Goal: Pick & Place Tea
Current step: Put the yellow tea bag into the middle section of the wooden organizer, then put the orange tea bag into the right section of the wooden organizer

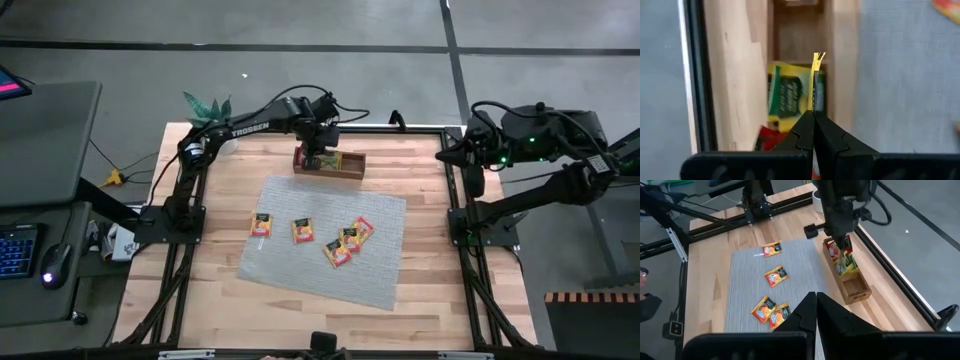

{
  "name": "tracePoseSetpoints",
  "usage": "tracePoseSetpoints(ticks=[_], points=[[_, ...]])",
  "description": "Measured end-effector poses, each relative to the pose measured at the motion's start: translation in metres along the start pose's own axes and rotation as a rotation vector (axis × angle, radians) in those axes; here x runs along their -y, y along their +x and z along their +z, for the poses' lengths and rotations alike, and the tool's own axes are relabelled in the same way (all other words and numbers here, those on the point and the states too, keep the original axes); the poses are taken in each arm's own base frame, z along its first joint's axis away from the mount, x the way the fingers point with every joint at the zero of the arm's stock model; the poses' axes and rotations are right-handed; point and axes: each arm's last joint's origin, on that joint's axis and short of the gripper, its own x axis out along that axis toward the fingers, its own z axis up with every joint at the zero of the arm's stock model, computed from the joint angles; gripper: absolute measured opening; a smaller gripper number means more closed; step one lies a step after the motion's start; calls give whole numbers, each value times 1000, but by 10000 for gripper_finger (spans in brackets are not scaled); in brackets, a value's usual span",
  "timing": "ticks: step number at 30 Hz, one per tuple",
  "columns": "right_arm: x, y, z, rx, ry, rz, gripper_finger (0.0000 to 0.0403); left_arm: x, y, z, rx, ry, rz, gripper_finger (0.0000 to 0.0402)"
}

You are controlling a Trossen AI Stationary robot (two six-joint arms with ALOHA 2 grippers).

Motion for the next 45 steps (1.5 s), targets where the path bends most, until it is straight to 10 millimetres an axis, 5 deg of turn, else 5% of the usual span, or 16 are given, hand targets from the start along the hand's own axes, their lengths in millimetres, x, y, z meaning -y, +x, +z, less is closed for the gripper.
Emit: tracePoseSetpoints(ticks=[10,22,36,40,45], points=[[0,0,0,-2,8,5,2,-1,24,-8,-69,-43,-60,0],[0,0,0,-2,7,5,3,-2,27,-5,-40,-67,-58,13],[0,0,-2,-25,-8,1,9,-6,13,1,-39,-118,-33,185],[1,0,-3,-33,-10,-4,5,-8,-4,7,-29,-164,-19,179],[2,-1,-5,-45,-14,-21,5,-7,-27,12,-38,-205,-40,115]])
